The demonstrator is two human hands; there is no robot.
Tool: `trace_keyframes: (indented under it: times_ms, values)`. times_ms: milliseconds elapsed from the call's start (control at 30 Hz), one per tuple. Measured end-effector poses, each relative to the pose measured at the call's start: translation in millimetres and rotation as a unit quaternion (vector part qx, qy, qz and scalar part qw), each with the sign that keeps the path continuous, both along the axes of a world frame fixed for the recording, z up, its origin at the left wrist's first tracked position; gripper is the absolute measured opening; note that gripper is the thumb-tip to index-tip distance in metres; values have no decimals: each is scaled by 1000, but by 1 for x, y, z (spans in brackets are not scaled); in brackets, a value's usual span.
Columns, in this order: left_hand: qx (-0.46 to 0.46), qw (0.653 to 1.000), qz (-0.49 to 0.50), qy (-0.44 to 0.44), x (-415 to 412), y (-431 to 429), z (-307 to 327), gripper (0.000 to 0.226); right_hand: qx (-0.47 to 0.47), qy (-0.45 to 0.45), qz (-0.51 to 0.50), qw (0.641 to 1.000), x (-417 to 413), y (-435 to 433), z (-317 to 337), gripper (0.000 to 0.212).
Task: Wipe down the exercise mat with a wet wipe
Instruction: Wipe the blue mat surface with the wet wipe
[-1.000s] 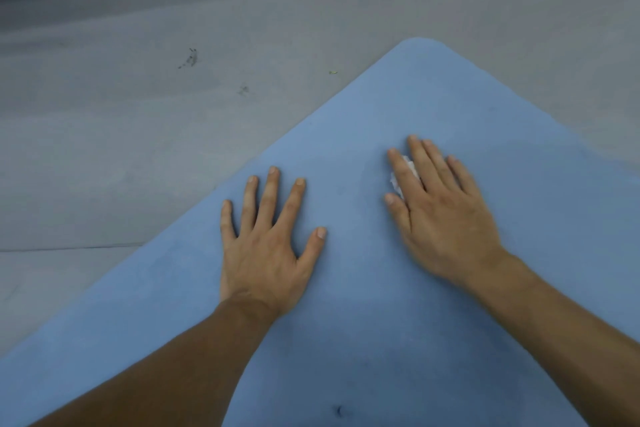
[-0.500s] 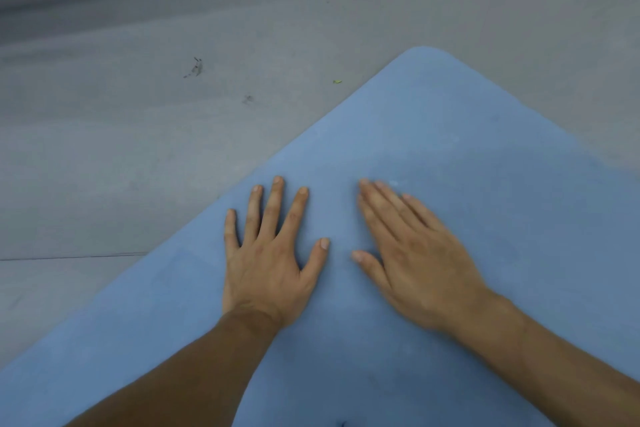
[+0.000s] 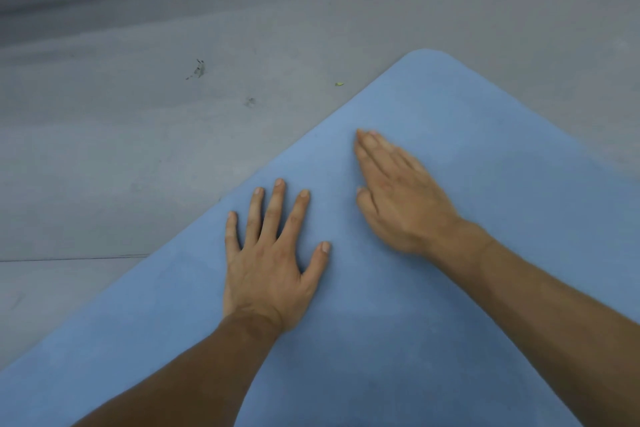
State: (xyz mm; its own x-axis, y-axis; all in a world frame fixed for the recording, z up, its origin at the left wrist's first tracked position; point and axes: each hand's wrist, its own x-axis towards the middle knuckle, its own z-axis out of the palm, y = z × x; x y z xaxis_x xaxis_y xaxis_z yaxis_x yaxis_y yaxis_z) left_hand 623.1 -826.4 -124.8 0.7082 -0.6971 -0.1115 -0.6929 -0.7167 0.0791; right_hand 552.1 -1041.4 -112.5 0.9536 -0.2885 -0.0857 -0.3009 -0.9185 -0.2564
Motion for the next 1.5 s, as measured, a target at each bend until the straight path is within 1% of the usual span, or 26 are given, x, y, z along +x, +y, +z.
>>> trace_keyframes:
  times_ms: [100, 167, 333, 433, 533, 600, 700, 767, 833, 867, 933, 1033, 1167, 1233, 1267, 1367, 1500]
  values:
    - [0, 1000, -1, -1, 0, 0, -1, 74, -29, -12, 79, 996, -23, 15, 1, 72]
    - [0, 1000, -2, -4, 1, 1, -1, 74, -57, -12, 80, 995, -32, 14, -3, 69]
    - [0, 1000, -5, -5, 1, 1, -2, 73, -89, -21, -40, 995, -8, -20, -5, 66]
    - [0, 1000, -6, -4, 1, 1, -2, 73, -78, -12, -106, 991, 19, -50, -6, 64]
    - [2, 1000, -4, -3, 1, 1, -2, 73, -35, 8, -141, 989, 42, -63, -3, 65]
    - [5, 1000, -1, -1, 1, 0, -1, 73, -16, 3, -115, 993, 49, -54, -1, 65]
    - [15, 1000, 0, -2, 1, 0, -2, 74, 4, -4, 5, 1000, 46, -24, 3, 66]
    - [17, 1000, 0, -3, 1, 0, -2, 74, 12, 4, 82, 997, 37, -5, 5, 66]
    - [17, 1000, 0, -4, 1, 0, -1, 75, -21, -1, 134, 991, 28, 6, 3, 66]
    - [16, 1000, -1, -4, 1, 0, -1, 75, -46, -4, 143, 989, 23, 6, 1, 65]
    - [15, 1000, -2, -4, 1, 1, -1, 75, -67, -12, 104, 992, 20, -2, 0, 64]
    - [14, 1000, -1, -1, 1, 1, -1, 74, -69, -22, -13, 997, 32, -32, -3, 59]
    - [13, 1000, -2, 2, 1, 1, -1, 74, -35, 8, -165, 986, 58, -85, -7, 64]
    - [14, 1000, -3, 4, 1, 1, 0, 74, -12, 10, -200, 980, 68, -90, -7, 65]
    - [16, 1000, -3, 4, 1, 0, 0, 74, -2, 2, -201, 980, 72, -85, -7, 64]
    - [21, 1000, -3, 5, 1, 0, 1, 75, 0, -30, -143, 989, 70, -58, -7, 60]
    - [20, 1000, -3, 8, 1, 1, 1, 75, 1, -17, -10, 1000, 55, -30, -2, 63]
